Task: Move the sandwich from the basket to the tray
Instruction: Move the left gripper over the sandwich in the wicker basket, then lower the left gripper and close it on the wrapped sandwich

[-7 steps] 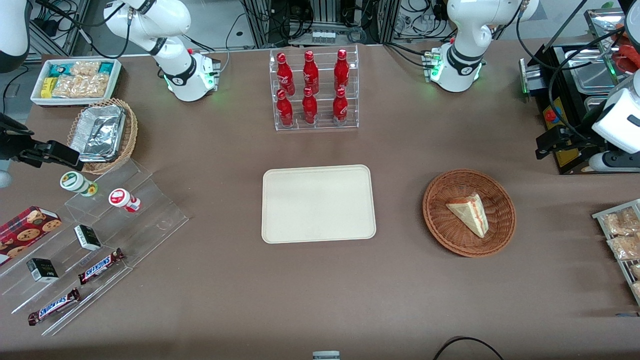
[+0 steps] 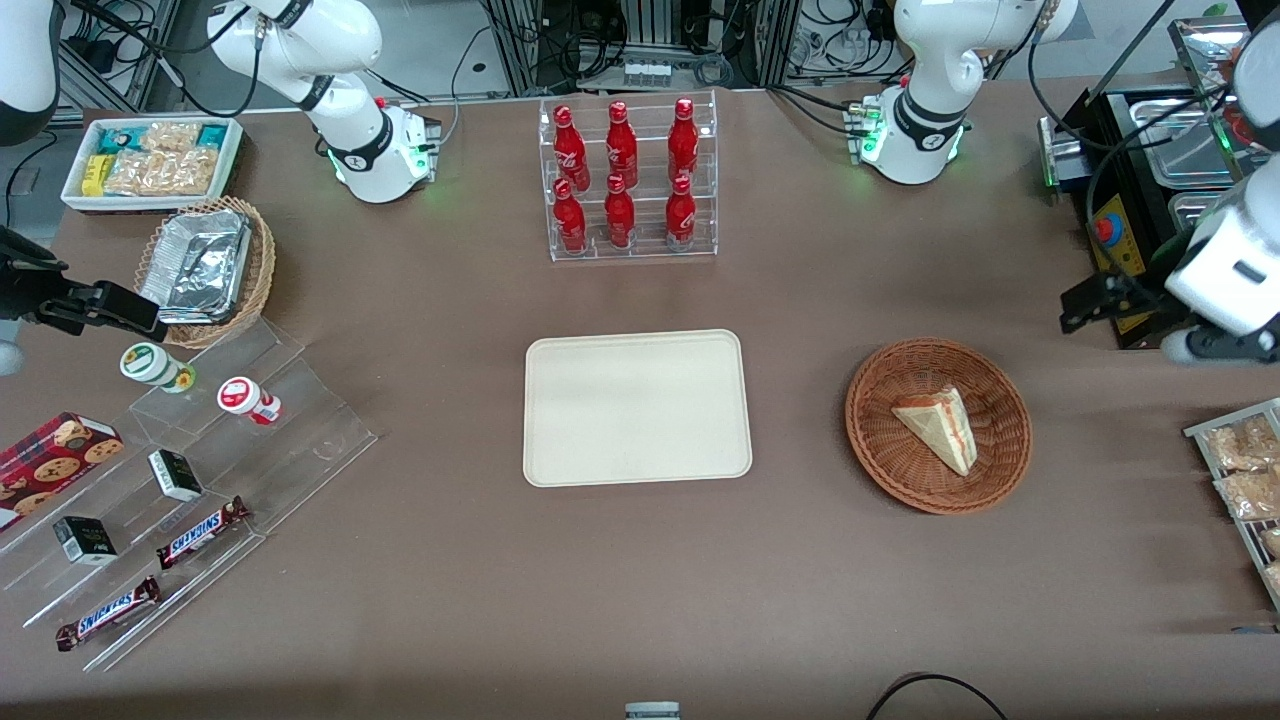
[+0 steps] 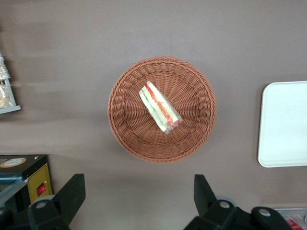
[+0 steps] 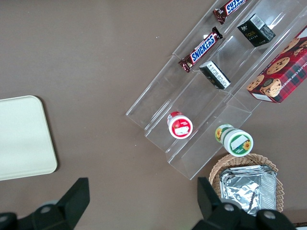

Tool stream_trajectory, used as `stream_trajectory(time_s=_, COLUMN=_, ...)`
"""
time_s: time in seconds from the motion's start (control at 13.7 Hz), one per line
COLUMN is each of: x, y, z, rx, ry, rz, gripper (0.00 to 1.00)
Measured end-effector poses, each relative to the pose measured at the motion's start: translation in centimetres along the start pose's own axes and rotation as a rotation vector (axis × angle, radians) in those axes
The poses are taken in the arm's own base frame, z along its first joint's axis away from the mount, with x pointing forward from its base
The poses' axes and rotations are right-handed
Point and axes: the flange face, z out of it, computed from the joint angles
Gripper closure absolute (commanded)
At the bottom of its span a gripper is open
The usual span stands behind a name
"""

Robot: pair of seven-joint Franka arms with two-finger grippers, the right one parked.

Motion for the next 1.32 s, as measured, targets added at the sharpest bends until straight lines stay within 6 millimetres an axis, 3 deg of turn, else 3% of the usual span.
stream_trajectory(time_s=0.29, x=2.0, y=0.4, z=7.3, rx=0.004, ry=0.02, rz=-0.076, gripper=0.0)
stream_trajectory(time_s=0.73, x=1.0, y=2.4, z=17.0, rx=-0.022, ry=0.106, rz=-0.368, gripper=0.0)
stream_trajectory(time_s=1.1, x=-1.2, y=2.6, z=22.9, rx=-0.036, ry=0.128, rz=-0.452, gripper=0.0)
stream_trajectory(time_s=1.32, x=-2.0, y=2.5, z=25.3, rx=-0.032, ry=0.111, rz=-0.471, gripper=0.0)
